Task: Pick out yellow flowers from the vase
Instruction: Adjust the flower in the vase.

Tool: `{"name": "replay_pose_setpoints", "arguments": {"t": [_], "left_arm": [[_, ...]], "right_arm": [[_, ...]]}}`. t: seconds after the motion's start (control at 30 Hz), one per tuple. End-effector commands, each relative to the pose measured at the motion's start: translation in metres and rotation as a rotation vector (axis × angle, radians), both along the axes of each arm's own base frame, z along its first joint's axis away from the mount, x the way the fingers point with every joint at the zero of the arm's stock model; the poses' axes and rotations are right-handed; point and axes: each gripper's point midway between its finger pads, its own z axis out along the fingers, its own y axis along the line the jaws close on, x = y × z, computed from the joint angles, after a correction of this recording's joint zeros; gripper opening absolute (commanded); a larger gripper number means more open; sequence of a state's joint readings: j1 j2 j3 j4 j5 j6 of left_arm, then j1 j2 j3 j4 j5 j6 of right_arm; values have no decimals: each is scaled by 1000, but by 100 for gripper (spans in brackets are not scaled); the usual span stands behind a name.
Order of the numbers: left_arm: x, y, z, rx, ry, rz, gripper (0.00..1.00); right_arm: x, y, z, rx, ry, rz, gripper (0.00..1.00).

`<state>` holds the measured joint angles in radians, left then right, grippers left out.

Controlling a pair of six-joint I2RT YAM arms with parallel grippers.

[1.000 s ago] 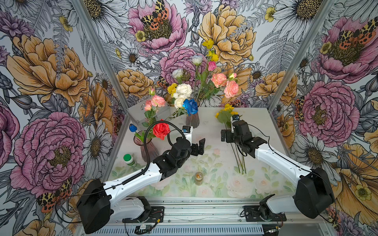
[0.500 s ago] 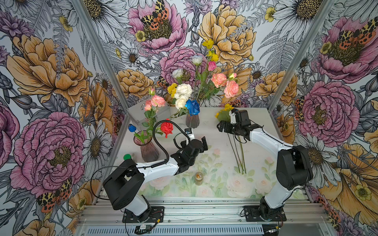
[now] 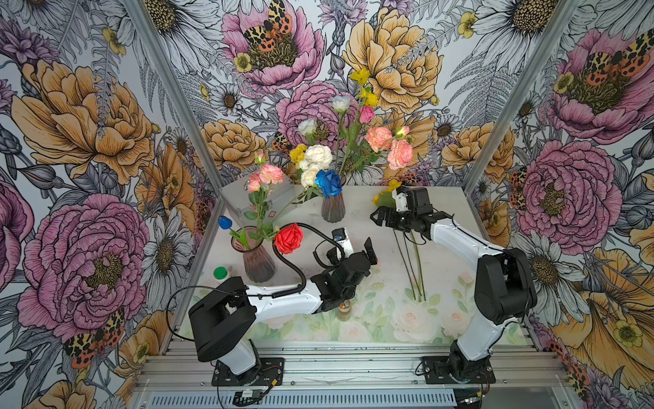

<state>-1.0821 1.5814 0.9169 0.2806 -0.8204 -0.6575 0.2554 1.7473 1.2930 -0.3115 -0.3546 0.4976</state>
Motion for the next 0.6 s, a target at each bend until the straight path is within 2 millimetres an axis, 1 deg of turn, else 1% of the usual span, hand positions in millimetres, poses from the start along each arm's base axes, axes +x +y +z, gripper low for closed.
{"name": "replay_pose_setpoints", "arguments": {"t": [0.0, 0.07, 0.1, 0.13, 0.23, 0.33, 0.47, 0.5, 0.57], "left_arm": [[2, -3, 18, 57, -65, 29, 99], [0, -12, 20, 82, -70, -8, 99], [-1, -22, 22, 119, -79, -50, 99], [-2, -27, 25, 153, -94, -60, 99], [4, -32, 32, 236, -125, -62, 99], [13, -24, 47, 298, -148, -32, 99], [20, -6, 81, 327, -188, 17, 99], [20, -3, 88, 329, -196, 23, 99], [19, -5, 92, 337, -202, 14, 99]], "right_arm": [[-1, 1, 7, 18, -11, 15, 100], [-2, -1, 11, 19, -19, 11, 100], [-3, -1, 13, 19, -23, 13, 100], [-3, -1, 14, 20, -26, 15, 100], [-6, -1, 18, 23, -35, 18, 100], [-8, -3, 21, 21, -44, 21, 100], [-7, -4, 21, 17, -48, 20, 100], [-7, -4, 20, 16, -45, 20, 100], [-5, -4, 19, 16, -44, 19, 100]]}}
